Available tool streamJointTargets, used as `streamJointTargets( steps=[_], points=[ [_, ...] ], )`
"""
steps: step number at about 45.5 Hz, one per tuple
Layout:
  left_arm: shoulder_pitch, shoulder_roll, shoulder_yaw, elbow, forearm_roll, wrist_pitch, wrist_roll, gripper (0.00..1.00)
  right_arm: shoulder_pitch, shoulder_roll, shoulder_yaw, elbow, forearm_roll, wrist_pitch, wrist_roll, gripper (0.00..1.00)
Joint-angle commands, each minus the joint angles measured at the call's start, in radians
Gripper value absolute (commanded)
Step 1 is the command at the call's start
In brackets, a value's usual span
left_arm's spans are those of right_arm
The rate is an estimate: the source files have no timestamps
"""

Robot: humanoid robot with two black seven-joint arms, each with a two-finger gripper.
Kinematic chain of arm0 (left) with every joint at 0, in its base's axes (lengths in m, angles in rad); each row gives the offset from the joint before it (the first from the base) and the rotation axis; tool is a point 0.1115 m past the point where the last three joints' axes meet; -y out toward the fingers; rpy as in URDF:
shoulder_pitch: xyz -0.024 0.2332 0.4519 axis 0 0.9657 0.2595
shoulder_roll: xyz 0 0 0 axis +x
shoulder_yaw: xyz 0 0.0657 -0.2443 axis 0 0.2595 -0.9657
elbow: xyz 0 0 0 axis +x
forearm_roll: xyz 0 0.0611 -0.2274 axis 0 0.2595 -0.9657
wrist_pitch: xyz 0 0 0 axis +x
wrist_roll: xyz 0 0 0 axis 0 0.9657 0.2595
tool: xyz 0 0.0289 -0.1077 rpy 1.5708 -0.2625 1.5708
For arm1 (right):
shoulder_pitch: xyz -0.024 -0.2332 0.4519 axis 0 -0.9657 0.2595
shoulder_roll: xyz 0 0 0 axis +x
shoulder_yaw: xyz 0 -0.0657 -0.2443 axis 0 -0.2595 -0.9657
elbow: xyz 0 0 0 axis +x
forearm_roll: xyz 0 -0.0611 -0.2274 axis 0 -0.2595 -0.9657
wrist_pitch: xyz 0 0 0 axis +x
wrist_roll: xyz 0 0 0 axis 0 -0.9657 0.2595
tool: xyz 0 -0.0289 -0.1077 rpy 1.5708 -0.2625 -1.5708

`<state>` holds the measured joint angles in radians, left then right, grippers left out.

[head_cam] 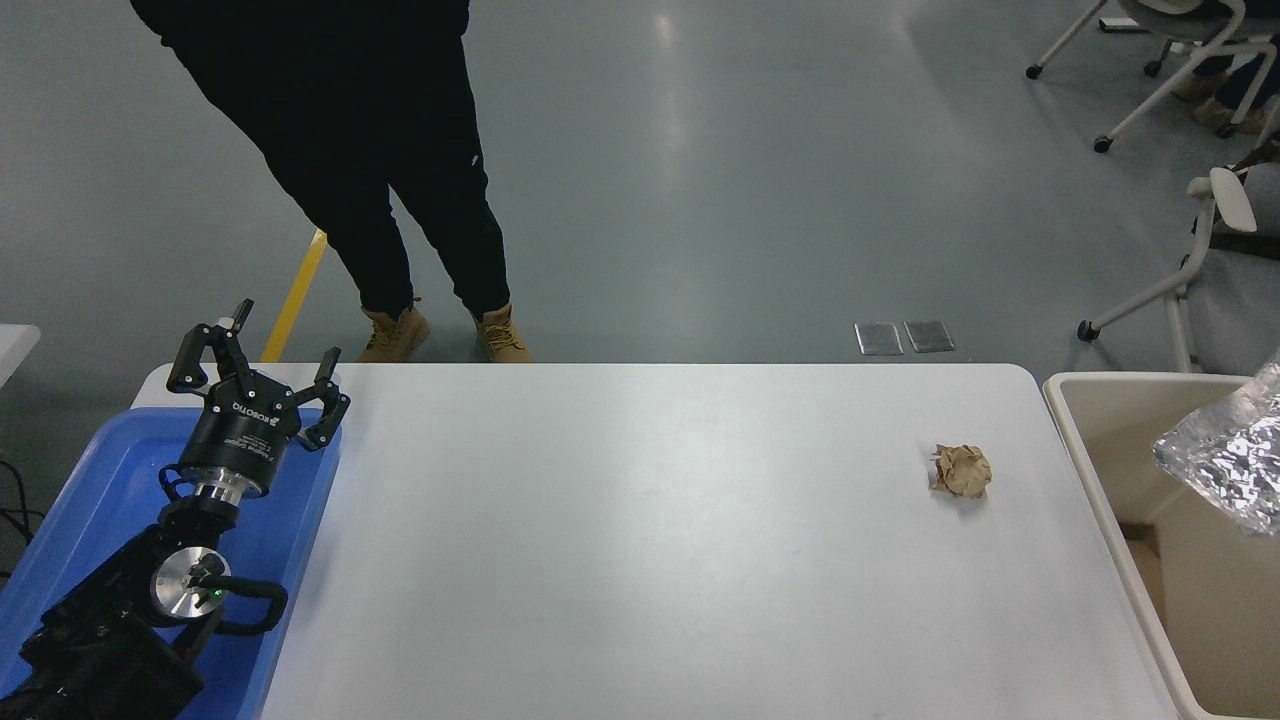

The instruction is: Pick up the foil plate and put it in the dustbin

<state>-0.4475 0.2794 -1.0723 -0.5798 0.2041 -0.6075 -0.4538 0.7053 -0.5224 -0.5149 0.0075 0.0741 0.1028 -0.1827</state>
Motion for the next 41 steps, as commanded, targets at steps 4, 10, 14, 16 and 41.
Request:
streamJointTargets(
  steps=[4, 10, 14, 16, 41],
  points=[
    [0.0, 0.0, 0.0, 0.0, 0.0, 0.0, 0.0, 0.98, -0.047, 0.005, 0.013, 0.0, 0.004, -0.022, -0.009, 0.0],
    [0.0, 0.0, 0.0, 0.0, 0.0, 0.0, 0.0, 0.98, -0.047, 0.009, 0.013, 0.002, 0.004, -0.022, -0.009, 0.0],
    [0.0, 0.0, 0.0, 0.0, 0.0, 0.0, 0.0, 0.98, -0.061, 0.007, 0.004, 0.009, 0.006, -0.02, -0.008, 0.25],
    [0.0, 0.001, 0.0, 0.0, 0.0, 0.0, 0.0, 0.98, -0.064, 0.007, 0.0, 0.009, 0.004, -0.023, -0.006, 0.8],
    [0.0, 0.0, 0.0, 0.0, 0.0, 0.0, 0.0, 0.98, 0.189, -0.079, -0.168, 0.182, 0.003, -0.003, 0.008, 1.0]
  ],
)
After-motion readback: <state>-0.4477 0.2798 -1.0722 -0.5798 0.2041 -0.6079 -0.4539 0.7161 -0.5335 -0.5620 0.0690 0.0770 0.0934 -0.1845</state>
